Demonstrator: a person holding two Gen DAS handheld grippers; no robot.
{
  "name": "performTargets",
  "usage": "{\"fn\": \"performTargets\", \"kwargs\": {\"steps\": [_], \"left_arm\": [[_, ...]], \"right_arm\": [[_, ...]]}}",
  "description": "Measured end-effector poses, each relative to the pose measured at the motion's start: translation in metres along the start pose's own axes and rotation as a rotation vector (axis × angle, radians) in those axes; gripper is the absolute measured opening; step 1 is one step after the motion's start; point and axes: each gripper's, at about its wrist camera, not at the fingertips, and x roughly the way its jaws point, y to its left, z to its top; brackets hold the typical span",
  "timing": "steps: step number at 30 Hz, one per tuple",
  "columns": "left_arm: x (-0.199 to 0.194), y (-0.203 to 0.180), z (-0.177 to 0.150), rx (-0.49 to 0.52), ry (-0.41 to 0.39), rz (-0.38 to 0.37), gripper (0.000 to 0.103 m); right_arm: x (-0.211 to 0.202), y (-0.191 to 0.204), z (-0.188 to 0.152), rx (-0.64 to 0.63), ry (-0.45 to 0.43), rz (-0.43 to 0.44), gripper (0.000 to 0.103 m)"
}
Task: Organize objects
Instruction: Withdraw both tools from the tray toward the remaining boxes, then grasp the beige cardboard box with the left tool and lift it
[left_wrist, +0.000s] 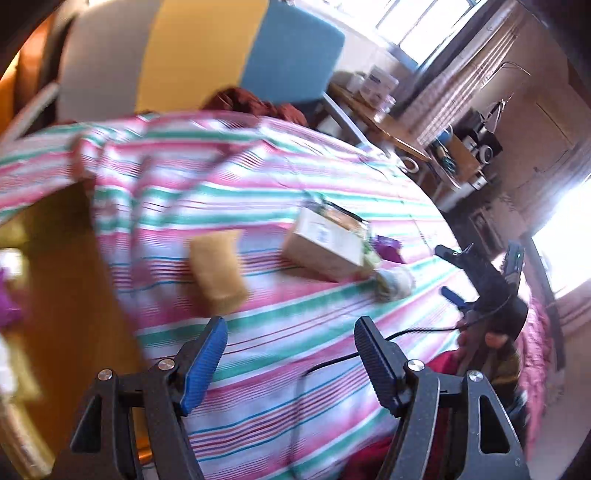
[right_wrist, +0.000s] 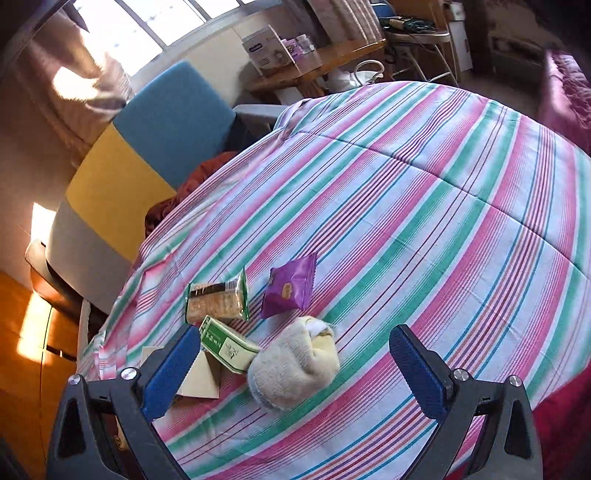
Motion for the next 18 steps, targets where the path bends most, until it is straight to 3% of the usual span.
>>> {"fn": "performTargets", "kwargs": {"steps": [3,7,13,18], "left_arm": [[0.044,-0.018,0.021,-0.082,0.082,-0.048,0.072],[0.092,-0.024,0.043,-0.236,0.136,-0.056,0.074],[0.140,-0.023,0.067,-0.380,0.147,0.027,0.081],[0.159,-0.027,0.089,-0.373,0.108,0.102,0.083]], "right_arm": [[0.000,-0.002,0.002,0.031,0.015,0.066,0.103],[-0.001,0.005,0.002,0.019,0.017,0.112,0.103],[-0.001,0.000,-0.001,0.056,0.029,0.180,0.103],[0.002,-0.003,-0.002,0.078,0.052,0.228,0.103]]}}
